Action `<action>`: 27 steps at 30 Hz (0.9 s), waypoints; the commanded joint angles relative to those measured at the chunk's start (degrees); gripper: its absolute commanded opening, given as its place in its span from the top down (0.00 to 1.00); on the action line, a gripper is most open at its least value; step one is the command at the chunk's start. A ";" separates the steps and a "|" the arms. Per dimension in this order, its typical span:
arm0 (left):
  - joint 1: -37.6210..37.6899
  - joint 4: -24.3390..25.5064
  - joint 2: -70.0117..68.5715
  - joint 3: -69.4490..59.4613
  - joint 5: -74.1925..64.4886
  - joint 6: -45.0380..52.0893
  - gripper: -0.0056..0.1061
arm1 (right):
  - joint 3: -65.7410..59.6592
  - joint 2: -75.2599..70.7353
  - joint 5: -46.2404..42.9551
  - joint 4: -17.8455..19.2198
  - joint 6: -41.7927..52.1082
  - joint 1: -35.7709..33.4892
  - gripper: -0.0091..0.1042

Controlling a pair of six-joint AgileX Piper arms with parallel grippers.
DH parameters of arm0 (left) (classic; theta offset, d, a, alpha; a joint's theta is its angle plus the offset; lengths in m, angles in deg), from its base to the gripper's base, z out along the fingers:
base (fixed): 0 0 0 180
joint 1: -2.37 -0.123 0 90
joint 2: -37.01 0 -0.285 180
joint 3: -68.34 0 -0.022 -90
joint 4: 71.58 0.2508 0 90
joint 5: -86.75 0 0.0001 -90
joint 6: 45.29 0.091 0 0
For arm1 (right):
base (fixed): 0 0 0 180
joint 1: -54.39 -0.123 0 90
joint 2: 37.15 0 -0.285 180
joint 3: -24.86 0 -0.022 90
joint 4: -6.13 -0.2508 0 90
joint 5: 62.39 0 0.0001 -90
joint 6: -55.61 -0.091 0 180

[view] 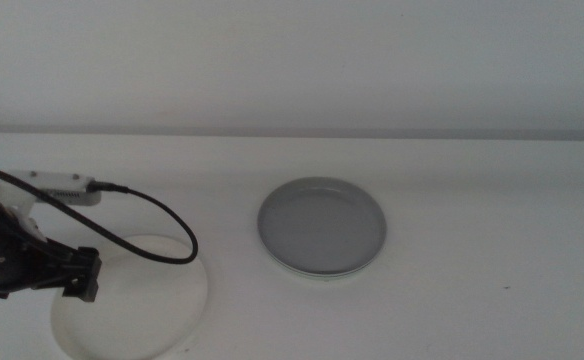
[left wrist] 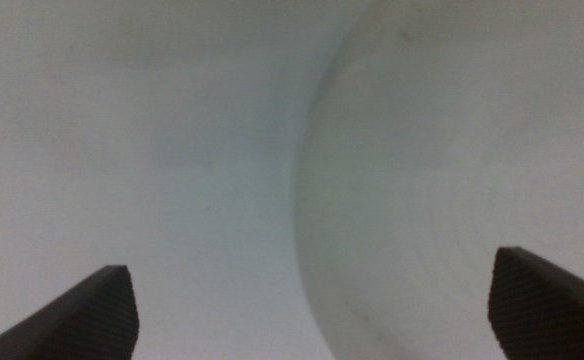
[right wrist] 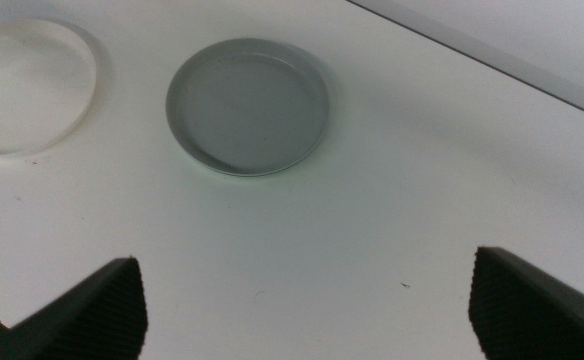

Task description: Stack the three bowls on top of each other.

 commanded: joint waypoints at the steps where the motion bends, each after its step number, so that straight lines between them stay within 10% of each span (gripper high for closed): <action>1: -0.12 0.34 1.78 0.39 1.20 -0.20 0.11 | 0.30 -0.01 5.59 0.24 0.05 -0.05 0.16; 10: -0.12 -0.94 8.11 0.39 0.09 0.07 0.27 | 0.30 -0.01 5.59 0.24 0.05 -0.05 0.16; 20: -0.12 -4.30 11.45 0.39 -1.30 -0.18 0.97 | 0.30 -0.01 5.59 0.24 0.05 -0.05 0.16; 27: 0.17 -2.53 4.55 6.64 -15.35 -5.02 0.97 | 0.30 -0.01 5.59 0.24 0.05 -0.05 0.16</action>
